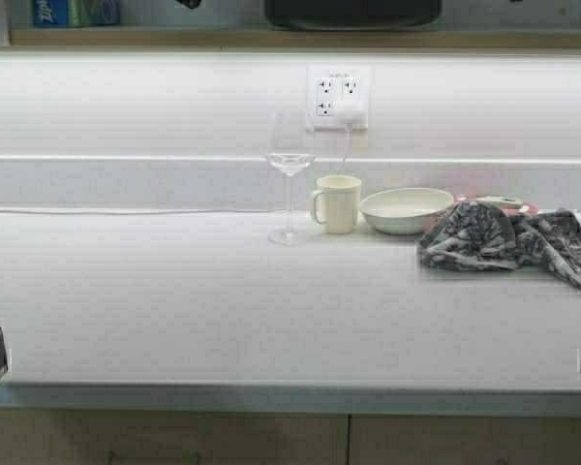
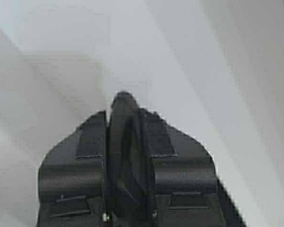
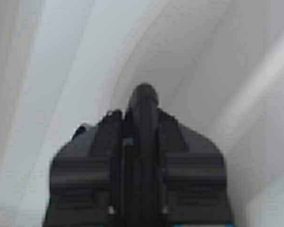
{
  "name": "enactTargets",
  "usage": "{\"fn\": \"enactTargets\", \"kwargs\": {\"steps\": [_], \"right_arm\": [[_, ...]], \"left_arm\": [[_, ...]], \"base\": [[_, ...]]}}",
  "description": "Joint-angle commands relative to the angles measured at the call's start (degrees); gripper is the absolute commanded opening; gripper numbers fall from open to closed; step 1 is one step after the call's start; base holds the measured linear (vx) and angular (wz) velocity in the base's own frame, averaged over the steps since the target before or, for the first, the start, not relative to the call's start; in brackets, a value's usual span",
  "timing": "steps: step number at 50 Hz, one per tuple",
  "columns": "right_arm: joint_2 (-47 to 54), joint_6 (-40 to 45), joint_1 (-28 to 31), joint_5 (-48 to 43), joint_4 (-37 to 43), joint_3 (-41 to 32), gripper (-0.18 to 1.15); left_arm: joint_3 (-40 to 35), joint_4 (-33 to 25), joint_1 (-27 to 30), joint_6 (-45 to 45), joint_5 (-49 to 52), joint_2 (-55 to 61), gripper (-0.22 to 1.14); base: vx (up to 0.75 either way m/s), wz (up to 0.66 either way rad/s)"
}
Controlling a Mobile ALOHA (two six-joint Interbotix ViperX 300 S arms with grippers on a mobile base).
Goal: Open the cabinet, put the pot inside, then close it
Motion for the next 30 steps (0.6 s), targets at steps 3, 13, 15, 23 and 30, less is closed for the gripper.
{"fn": "enactTargets", "kwargs": {"steps": [3,13,15,23,30], "right_arm": [[2.2,-1.8,2.0,2.0,-1.5,-6.5,0.07],[5.0,-1.6,1.5,2.4,-1.2,-8.4,0.07],[5.5,-1.6,1.3,2.3,-1.1,-8.7,0.07],[6.0,-1.5,1.2,2.3,-1.0,-8.8,0.07],[5.9,-1.3,1.2,2.1,-0.4,-9.1,0.19]], "left_arm": [[-1.6,0.3,-3.1,5.1,-1.8,-1.8,0.02],[-0.1,-0.9,-2.7,5.3,-3.1,-1.3,0.02],[0.0,-1.1,-2.7,5.4,-3.5,-1.3,0.02],[0.6,-2.5,-2.7,5.3,-4.7,-1.1,0.03],[1.0,-3.2,-2.7,5.1,-7.6,-0.7,0.13]], "base": [[0.02,-0.01],[0.01,0.0],[0.02,0.0],[0.02,0.0],[0.02,0.0]]}}
